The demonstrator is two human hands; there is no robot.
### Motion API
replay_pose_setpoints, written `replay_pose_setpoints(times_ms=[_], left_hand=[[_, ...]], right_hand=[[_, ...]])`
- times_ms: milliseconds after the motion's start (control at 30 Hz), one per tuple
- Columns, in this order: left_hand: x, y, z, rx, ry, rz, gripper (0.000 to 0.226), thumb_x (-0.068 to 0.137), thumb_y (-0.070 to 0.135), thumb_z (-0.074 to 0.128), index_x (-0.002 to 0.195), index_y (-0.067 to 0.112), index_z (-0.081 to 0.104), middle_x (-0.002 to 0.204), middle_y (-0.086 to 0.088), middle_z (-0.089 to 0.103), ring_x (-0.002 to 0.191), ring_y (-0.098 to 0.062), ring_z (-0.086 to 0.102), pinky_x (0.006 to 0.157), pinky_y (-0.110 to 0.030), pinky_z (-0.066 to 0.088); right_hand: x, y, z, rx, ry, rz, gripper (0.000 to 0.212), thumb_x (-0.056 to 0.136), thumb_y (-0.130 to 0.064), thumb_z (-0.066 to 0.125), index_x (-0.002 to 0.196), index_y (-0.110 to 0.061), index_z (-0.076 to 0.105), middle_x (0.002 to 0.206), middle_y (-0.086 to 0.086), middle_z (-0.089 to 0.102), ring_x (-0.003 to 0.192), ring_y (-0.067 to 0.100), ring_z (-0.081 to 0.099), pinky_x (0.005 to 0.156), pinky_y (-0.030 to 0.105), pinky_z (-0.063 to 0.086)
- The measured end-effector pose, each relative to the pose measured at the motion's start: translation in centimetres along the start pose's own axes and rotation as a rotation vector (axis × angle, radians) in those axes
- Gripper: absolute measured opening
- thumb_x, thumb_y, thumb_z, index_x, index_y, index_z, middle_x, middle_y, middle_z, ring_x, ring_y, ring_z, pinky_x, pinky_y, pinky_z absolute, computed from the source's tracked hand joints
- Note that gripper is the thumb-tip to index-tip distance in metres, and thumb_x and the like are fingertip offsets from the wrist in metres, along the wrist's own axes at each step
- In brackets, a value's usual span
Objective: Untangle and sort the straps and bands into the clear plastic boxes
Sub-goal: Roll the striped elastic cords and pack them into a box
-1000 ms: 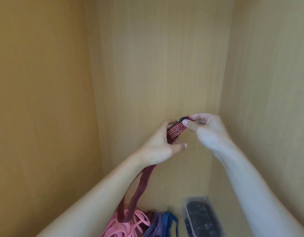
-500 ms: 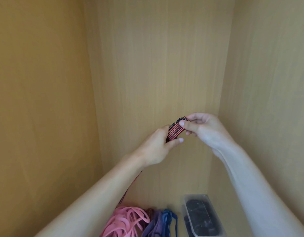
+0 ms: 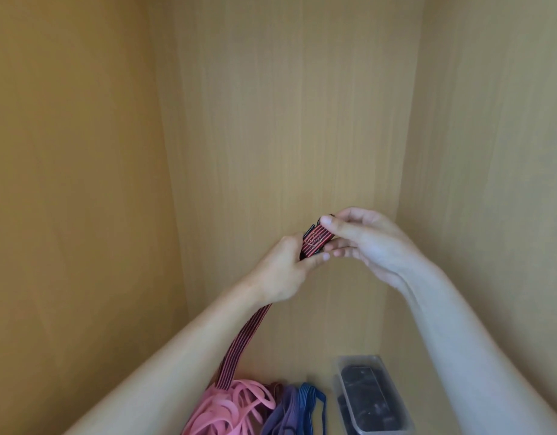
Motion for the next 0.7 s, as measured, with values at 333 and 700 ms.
replay_pose_setpoints(times_ms=[333, 700], left_hand=[[-0.2, -2.5, 0.8, -0.357, -0.135, -0.237, 0.022, 0.090, 0.012, 0.070, 0.103, -0.005, 0.067, 0.066, -0.002, 0.053, 0.050, -0.013, 0.041, 0.050, -0.025, 0.035], [-0.7, -3.0, 2.2, -0.384, -0.288, -0.331, 0.028, 0.106, 0.017, 0.048, 0.108, -0.008, 0.060, 0.061, -0.002, 0.057, 0.047, -0.013, 0.049, 0.049, -0.025, 0.046]], right_hand=[[-0.1, -1.3, -1.2, -0.222, 0.123, -0.085, 0.014, 0.083, -0.012, 0.080, 0.086, -0.006, 0.068, 0.069, 0.006, 0.072, 0.055, 0.010, 0.063, 0.057, 0.018, 0.051], [0.6, 0.4, -1.9, -0.258, 0.147, -0.056, 0.016, 0.085, -0.014, 0.080, 0.091, -0.006, 0.068, 0.072, 0.002, 0.072, 0.055, 0.007, 0.062, 0.058, 0.015, 0.050]])
Point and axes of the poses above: each hand's wrist, its own x-axis towards the middle knuckle, its own z-axis out of the palm, y = z × x, the point moved 10 cm from there along x, towards the middle knuckle
